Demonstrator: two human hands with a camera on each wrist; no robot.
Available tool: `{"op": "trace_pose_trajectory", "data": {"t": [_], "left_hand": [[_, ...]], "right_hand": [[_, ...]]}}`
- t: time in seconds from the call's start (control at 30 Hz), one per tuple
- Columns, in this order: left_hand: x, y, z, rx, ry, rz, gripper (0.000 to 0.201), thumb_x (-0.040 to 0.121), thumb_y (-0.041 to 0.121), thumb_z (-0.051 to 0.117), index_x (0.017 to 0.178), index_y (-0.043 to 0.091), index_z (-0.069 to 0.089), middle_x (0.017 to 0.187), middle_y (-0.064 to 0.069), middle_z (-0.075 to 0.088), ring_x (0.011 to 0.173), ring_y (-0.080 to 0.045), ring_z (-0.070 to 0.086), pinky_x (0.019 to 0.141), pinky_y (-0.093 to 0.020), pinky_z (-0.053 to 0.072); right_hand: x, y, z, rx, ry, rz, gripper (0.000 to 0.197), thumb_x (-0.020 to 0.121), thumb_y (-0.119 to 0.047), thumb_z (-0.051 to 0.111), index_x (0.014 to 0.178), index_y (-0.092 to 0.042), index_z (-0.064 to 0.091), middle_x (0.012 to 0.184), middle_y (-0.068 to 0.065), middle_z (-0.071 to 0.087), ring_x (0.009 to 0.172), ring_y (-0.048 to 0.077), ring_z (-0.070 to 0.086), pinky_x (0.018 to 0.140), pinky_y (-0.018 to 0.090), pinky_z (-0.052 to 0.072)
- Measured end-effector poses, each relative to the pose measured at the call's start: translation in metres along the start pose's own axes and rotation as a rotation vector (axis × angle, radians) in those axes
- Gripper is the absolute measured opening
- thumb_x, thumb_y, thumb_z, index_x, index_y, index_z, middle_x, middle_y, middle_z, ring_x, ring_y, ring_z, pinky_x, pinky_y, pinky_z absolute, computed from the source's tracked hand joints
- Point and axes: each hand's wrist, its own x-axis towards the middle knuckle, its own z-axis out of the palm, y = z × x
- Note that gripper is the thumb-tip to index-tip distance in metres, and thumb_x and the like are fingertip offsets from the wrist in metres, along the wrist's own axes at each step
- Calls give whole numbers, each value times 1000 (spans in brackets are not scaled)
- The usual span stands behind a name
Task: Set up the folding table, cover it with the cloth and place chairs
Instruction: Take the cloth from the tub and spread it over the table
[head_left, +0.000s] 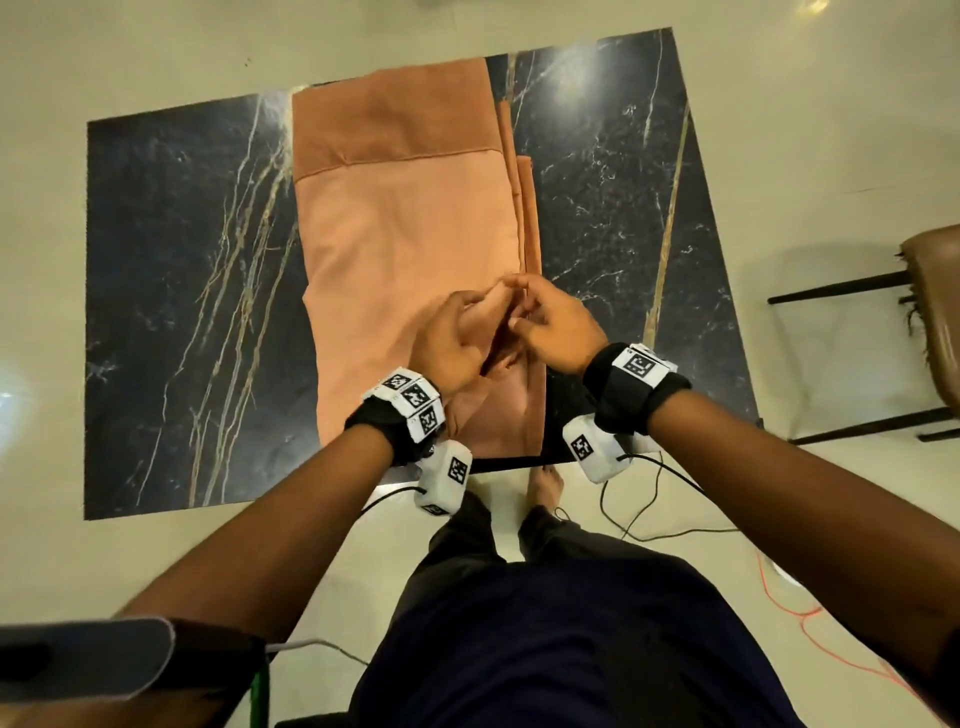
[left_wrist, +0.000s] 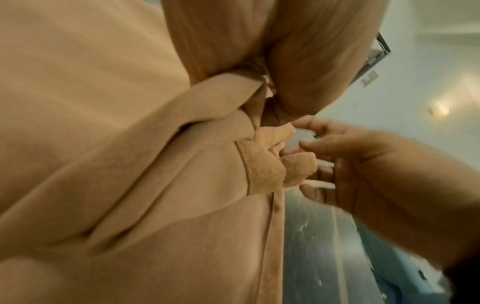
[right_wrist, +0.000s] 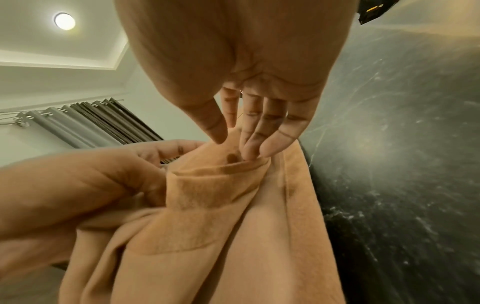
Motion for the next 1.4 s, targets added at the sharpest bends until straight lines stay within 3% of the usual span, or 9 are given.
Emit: {"op": "trace_pose_trajectory", "data": {"t": [0.27,0.4,0.53,0.7,0.87,1.0,1.1,1.23,1.4], "left_hand": [[2,-24,-47,-394,324,-72,62,69,-22,49,105,26,64,104,2,68,93,-10,65,80,-38,58],[-11,-23,-70,-448,361,-39,45,79,-17,61,112,13,60,97,7,63,76,10,63,67,-19,53],[-17,-33,-96,-497,284,-90,52,65,-3,62,112,20,58,98,-3,60,80,-12,62,66,-28,53],[-29,-38,-81,-333,147,-63,39,89,-5,56,121,18,53,98,5,61,92,-18,60,79,-27,50],[-43,-30,-29,146,-210,-36,99,69,51,78,148,32,22,126,1,54,110,-21,58,95,-39,51],[-36,-22,0,382,-156,-88,131,49,67,73,151,36,-2,137,-10,50,115,-35,57,93,-48,51],[-25,-12,-4,335,-26,-116,109,64,47,75,151,23,14,123,-9,59,103,-34,63,78,-37,52],[-9,-10,-36,388,61,-58,43,80,23,61,121,18,55,106,-13,69,98,-38,64,74,-33,47],[4,-28,-85,-6,212,-108,38,79,5,48,112,15,66,101,-6,69,98,-30,64,79,-31,49]], "right_hand": [[3,-14,15,-229,88,-262,50,85,-17,66,134,-18,59,125,7,56,116,26,56,100,41,46],[6,-14,22,-317,-11,-271,42,81,-19,66,123,-16,67,115,7,60,109,27,58,98,44,47],[7,-12,29,-488,-90,-331,52,74,-21,59,127,-18,63,117,6,59,108,30,58,96,46,49],[5,-7,30,-462,-66,-293,52,76,-7,66,128,-12,63,124,10,55,113,27,55,94,33,46],[4,-3,31,-406,-36,-289,18,73,1,66,85,-10,72,91,3,61,90,29,62,73,34,47],[6,-18,30,-231,1,-355,14,74,1,71,83,-9,75,92,4,64,85,20,63,75,28,53],[6,-30,34,-189,-1,-403,15,75,1,71,86,-9,76,94,4,64,87,18,61,77,20,50],[8,-44,47,-73,87,-392,18,76,-3,73,92,-13,70,100,4,61,92,19,60,83,35,54],[9,-49,70,-89,170,-207,62,81,-21,67,139,-19,46,137,8,42,119,24,51,100,39,48]]}}
